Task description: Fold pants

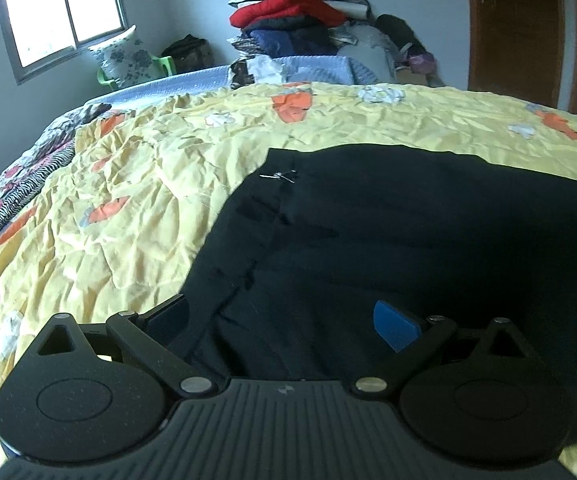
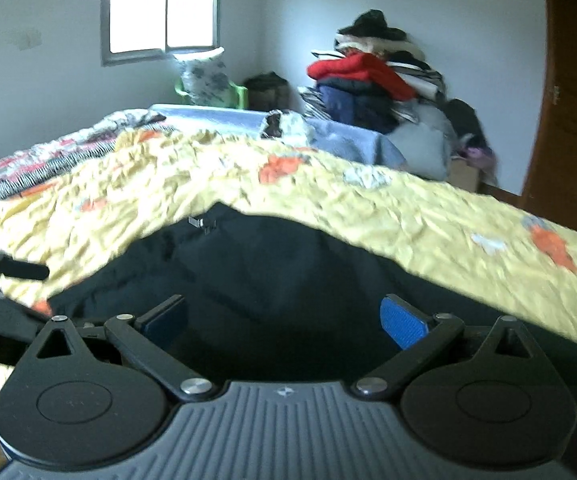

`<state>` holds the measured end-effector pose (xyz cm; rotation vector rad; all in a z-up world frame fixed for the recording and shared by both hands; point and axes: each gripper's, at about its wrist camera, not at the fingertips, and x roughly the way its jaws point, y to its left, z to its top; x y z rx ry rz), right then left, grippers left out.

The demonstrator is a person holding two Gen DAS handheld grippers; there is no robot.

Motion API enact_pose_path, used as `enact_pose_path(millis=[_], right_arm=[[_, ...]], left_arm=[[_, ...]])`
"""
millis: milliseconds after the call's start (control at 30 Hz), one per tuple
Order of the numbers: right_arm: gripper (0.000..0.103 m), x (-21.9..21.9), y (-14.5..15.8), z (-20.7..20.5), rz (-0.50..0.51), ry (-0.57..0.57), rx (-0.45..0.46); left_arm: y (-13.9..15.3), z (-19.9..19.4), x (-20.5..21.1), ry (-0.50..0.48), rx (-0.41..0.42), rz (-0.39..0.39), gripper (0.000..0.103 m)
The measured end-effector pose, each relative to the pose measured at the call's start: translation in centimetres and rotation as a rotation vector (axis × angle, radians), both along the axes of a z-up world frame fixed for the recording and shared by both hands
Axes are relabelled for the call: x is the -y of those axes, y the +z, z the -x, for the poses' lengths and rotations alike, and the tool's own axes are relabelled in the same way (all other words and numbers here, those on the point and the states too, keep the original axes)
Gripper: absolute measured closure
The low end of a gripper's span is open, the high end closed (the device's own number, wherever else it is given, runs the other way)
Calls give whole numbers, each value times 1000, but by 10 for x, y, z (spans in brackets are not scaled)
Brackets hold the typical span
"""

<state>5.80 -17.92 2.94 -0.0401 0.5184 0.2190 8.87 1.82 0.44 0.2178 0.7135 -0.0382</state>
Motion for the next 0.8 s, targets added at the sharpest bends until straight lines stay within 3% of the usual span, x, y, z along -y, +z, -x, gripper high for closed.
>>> enact_pose_path(millis=[233, 500, 667, 767, 800], right_arm=[[0, 37, -7, -107, -22, 68, -182], [0, 57, -54, -203, -39, 152, -295], [0, 63, -81, -240, -75, 207, -346], [1, 53, -85, -247, -29, 268, -339], [8, 48, -84, -247, -7, 294, -339]], left_arm=[[-1, -37, 2, 3, -21, -6, 3], [-11, -83, 6, 18, -54, -48, 10], [-15, -102, 7, 32, -66, -64, 8], [-17, -111, 8, 39, -82, -79, 7], [-17, -113, 9, 39, -74, -85, 9]])
